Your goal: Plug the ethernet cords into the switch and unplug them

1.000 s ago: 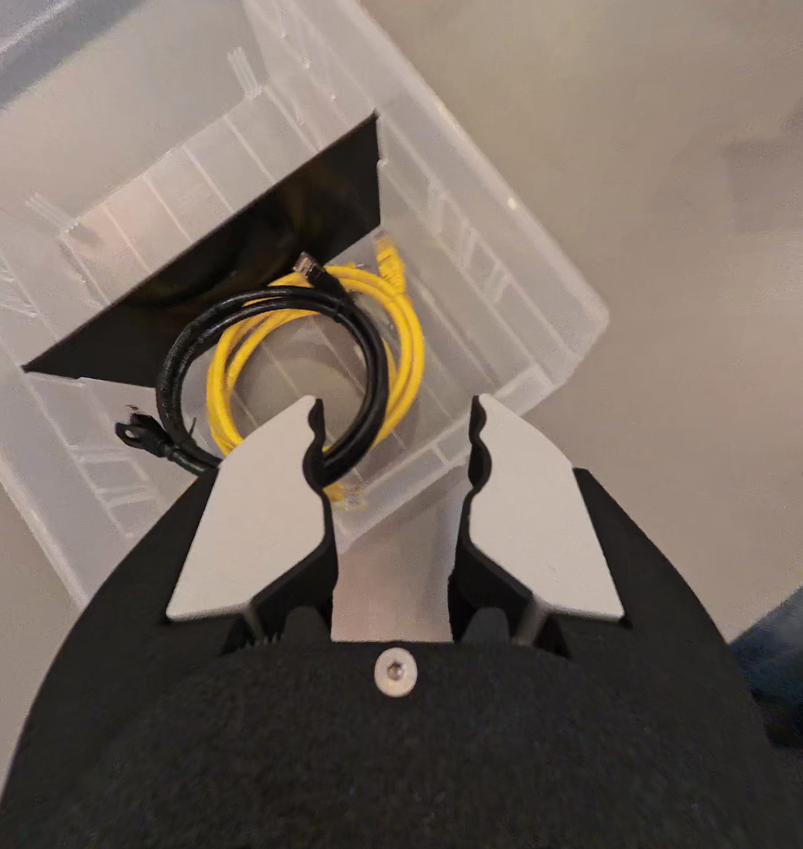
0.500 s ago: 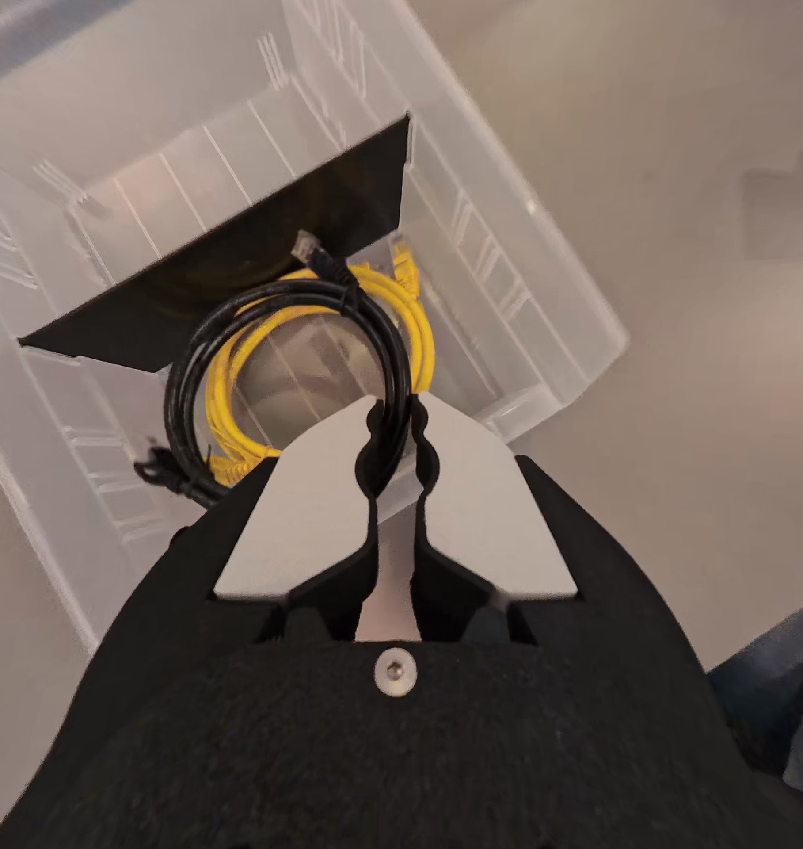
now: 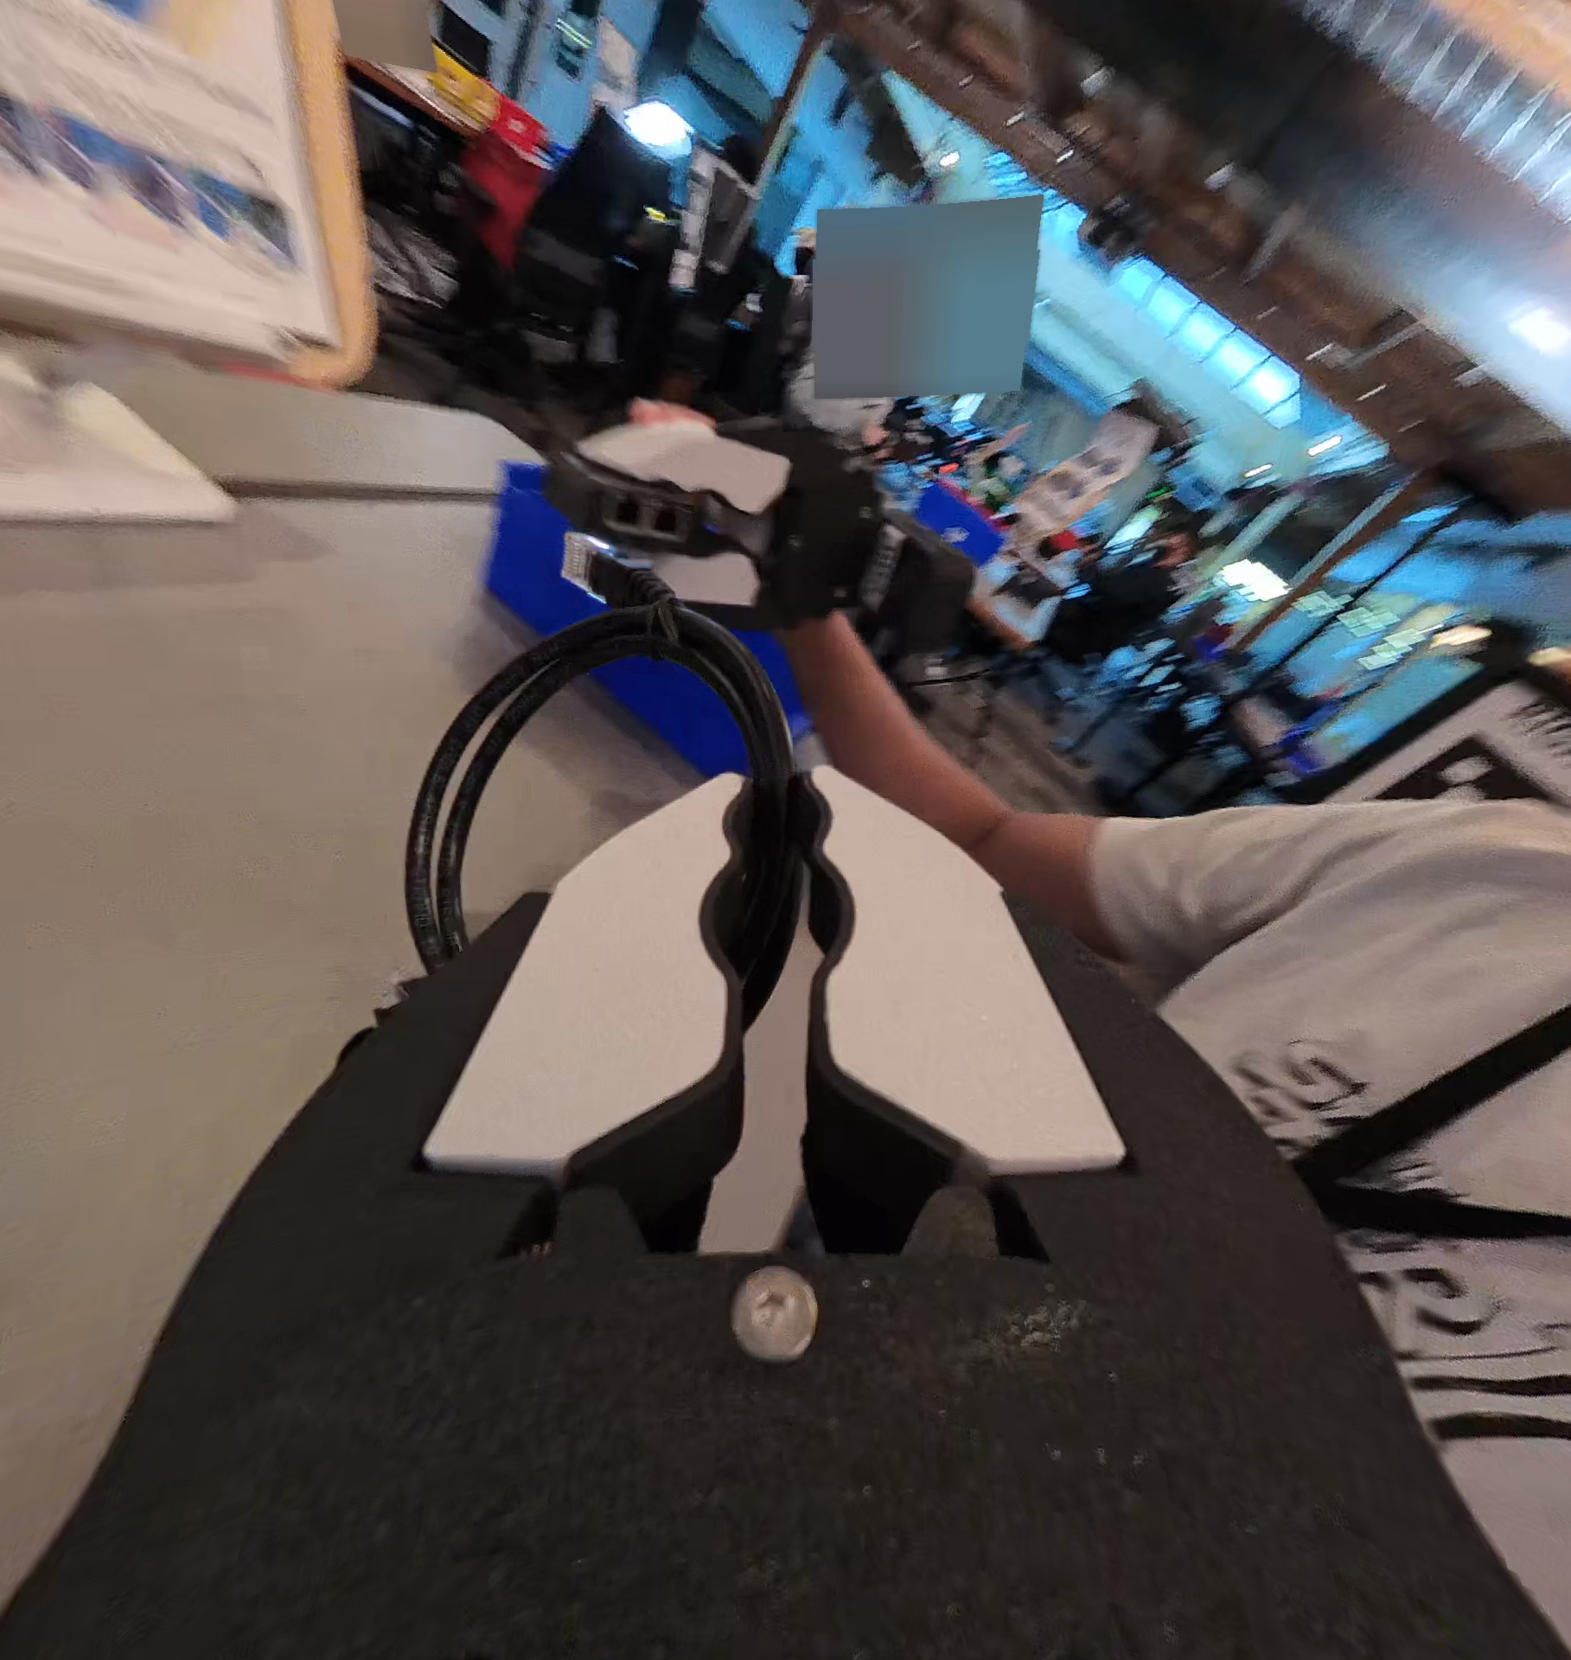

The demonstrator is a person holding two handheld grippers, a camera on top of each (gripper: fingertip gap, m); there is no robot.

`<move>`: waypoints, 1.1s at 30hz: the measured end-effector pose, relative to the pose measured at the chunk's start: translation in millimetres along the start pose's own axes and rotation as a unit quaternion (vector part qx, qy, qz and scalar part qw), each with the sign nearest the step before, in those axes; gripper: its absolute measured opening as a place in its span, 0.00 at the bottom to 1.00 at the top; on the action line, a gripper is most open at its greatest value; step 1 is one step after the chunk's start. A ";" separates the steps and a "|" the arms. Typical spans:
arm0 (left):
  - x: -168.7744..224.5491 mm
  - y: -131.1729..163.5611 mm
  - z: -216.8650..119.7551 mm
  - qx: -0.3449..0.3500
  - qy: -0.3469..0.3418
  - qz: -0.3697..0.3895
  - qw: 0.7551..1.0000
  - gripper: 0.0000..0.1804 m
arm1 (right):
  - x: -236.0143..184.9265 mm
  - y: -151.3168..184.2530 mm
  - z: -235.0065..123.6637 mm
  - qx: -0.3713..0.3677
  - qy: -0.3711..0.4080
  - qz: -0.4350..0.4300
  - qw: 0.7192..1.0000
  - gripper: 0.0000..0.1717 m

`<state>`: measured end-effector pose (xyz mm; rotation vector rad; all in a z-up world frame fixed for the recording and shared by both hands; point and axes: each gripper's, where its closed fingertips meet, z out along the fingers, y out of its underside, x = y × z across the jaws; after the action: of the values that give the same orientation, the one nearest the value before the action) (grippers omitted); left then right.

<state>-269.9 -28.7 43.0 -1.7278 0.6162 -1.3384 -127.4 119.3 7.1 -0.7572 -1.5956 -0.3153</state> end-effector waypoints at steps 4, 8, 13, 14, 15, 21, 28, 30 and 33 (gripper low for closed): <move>3.7 52.9 43.2 -0.013 0.103 -0.144 0.984 0.04 | 2.1 -1.6 -2.2 0.002 0.003 0.000 1.000 0.14; -32.5 98.2 59.3 -0.012 0.119 -0.274 0.954 0.04 | 1.8 -2.5 -1.9 0.004 0.001 0.004 1.000 0.14; -74.4 126.7 45.9 -0.069 -0.033 -0.224 0.972 0.06 | -3.5 1.3 1.4 -0.001 -0.007 0.004 1.000 0.14; -85.2 134.3 38.9 -0.093 -0.087 -0.180 0.975 0.07 | -4.7 2.0 2.2 -0.002 -0.009 0.004 1.000 0.14; -93.8 141.0 32.0 -0.116 -0.133 -0.137 0.975 0.07 | -5.7 2.8 2.8 -0.003 -0.010 0.004 1.000 0.14; -110.4 144.5 20.6 -0.194 -0.268 0.093 0.939 0.23 | -10.6 6.1 6.7 -0.006 -0.018 0.005 1.000 0.14; -126.2 148.5 48.3 -0.228 -0.256 0.132 0.930 0.30 | -12.9 2.4 7.5 -0.003 -0.023 0.002 1.000 0.14; -134.4 157.3 51.1 -0.241 -0.255 0.122 0.928 0.30 | -13.7 1.7 7.9 -0.003 -0.025 0.002 1.000 0.14; -139.4 164.3 53.6 -0.236 -0.254 0.132 0.928 0.24 | -15.9 0.6 9.2 -0.003 -0.028 0.000 1.000 0.14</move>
<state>-243.9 12.7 -173.6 -2.1726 0.8733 -0.5332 -134.1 120.7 -10.0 -0.7768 -1.6482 -0.3007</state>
